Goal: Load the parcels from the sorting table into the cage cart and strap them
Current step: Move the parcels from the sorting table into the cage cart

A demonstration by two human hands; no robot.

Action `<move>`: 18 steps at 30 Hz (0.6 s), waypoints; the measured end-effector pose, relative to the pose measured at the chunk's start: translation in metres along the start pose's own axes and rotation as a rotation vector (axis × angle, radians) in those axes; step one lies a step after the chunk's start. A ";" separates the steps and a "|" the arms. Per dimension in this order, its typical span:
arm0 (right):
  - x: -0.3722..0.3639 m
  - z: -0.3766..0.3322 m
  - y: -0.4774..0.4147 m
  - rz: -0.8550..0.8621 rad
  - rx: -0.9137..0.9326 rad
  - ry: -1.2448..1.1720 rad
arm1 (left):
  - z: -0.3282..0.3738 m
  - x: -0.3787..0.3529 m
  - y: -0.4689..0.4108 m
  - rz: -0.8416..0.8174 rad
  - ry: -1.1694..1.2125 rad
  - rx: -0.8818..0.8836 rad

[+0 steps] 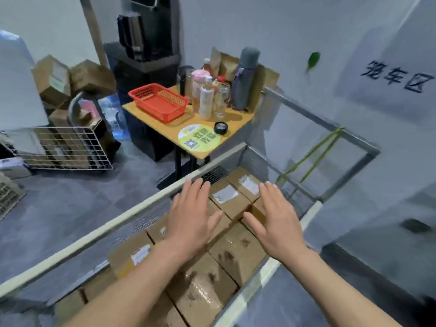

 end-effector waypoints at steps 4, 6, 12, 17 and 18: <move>0.105 0.050 0.055 0.226 -0.118 0.052 | 0.118 0.026 -0.009 0.057 -0.015 -0.256; 0.152 0.076 0.089 0.321 -0.175 0.092 | 0.179 0.033 -0.006 0.096 -0.011 -0.370; 0.270 0.150 0.213 0.551 -0.343 0.232 | 0.365 0.036 0.035 0.204 0.038 -0.708; 0.347 0.203 0.333 0.679 -0.452 0.340 | 0.506 0.019 0.095 0.199 0.094 -0.926; 0.359 0.212 0.357 0.691 -0.478 0.357 | 0.531 0.015 0.109 0.199 0.104 -0.961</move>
Point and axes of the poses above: each hand's wrist, its own y-axis away from the middle knuckle, its own x-axis out of the back of the hand, z = x × y, the point moved 6 cm from there along -y, towards the middle knuckle, and after that the axes turned 8 degrees about -z, right-handed, at the moved point
